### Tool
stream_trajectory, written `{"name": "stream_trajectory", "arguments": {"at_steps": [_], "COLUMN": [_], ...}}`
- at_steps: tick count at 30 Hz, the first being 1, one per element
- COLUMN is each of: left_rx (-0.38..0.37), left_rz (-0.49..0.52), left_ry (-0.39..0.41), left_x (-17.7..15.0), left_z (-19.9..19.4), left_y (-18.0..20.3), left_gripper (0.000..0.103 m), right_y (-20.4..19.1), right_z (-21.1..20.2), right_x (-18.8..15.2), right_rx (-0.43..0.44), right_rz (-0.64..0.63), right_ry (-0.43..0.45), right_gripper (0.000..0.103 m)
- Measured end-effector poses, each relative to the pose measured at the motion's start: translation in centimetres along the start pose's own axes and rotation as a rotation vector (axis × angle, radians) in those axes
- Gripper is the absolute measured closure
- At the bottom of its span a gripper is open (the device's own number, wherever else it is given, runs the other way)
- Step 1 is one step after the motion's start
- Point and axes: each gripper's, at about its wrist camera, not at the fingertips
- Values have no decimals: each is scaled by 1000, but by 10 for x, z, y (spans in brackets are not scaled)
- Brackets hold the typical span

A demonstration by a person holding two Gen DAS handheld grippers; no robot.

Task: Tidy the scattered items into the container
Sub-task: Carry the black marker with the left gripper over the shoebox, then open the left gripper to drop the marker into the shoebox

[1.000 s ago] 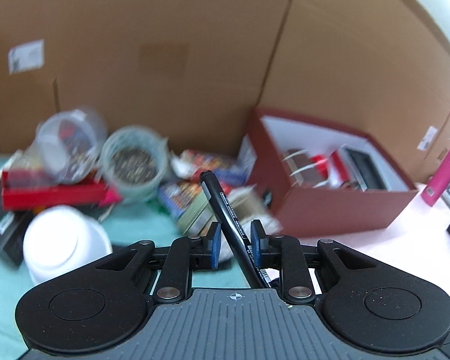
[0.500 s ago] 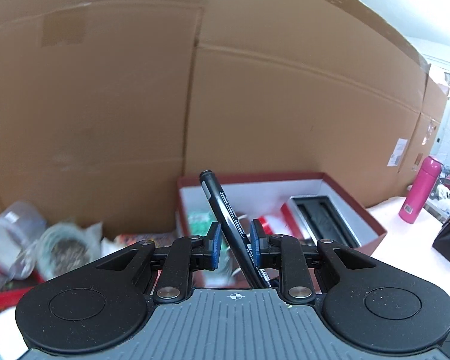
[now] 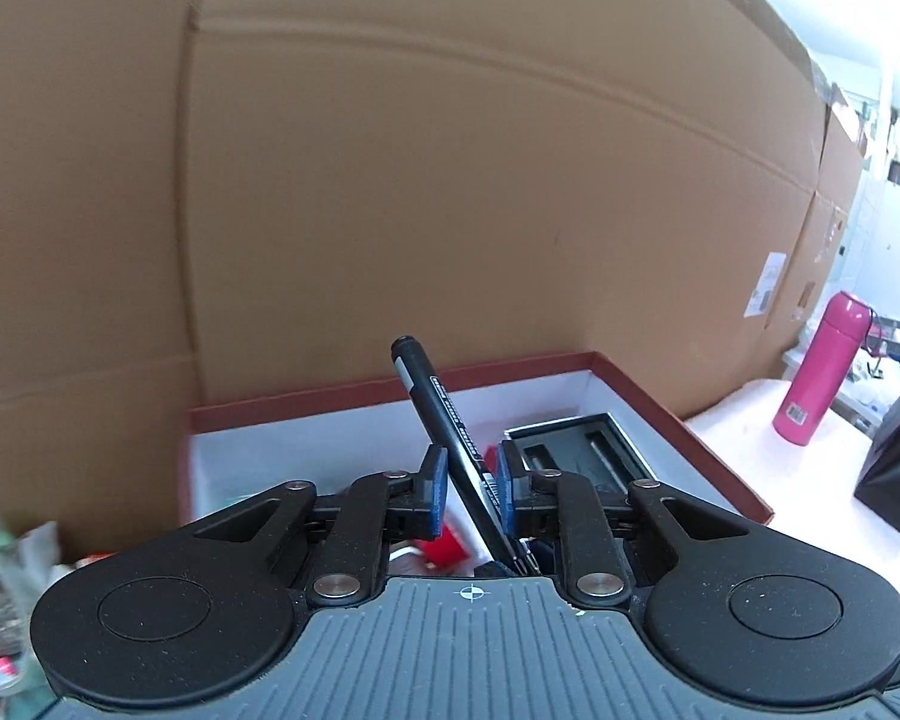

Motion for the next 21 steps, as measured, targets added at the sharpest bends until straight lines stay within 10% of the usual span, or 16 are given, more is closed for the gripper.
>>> {"name": "stream_trajectory", "arguments": {"at_steps": [6, 11, 13, 17, 21], "left_rx": [-35, -35, -7, -6, 17], "left_rz": [7, 20, 4, -4, -19], "left_ry": [-36, -30, -3, 15, 5], "left_x": [-3, -6, -9, -14, -19], "left_z": [33, 37, 32, 22, 17], "left_y": [4, 4, 4, 2, 1], "left_gripper": [95, 51, 14, 12, 3], "right_y": [20, 25, 27, 26, 21], "right_z": [20, 26, 25, 16, 14], "right_x": [-4, -10, -12, -16, -15], "right_rx": [-30, -65, -59, -74, -77], "right_rz": [18, 10, 28, 34, 14], "right_ry": [-31, -39, -37, 0, 17], "right_gripper": [99, 98, 89, 28, 16]}}
Point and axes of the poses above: each gripper's, at about its wrist camera, not at the fingertips, and z roughly the way its jaws point, y to its right, x to its top, and after that the axes turned 13 degrees about z, right-handed
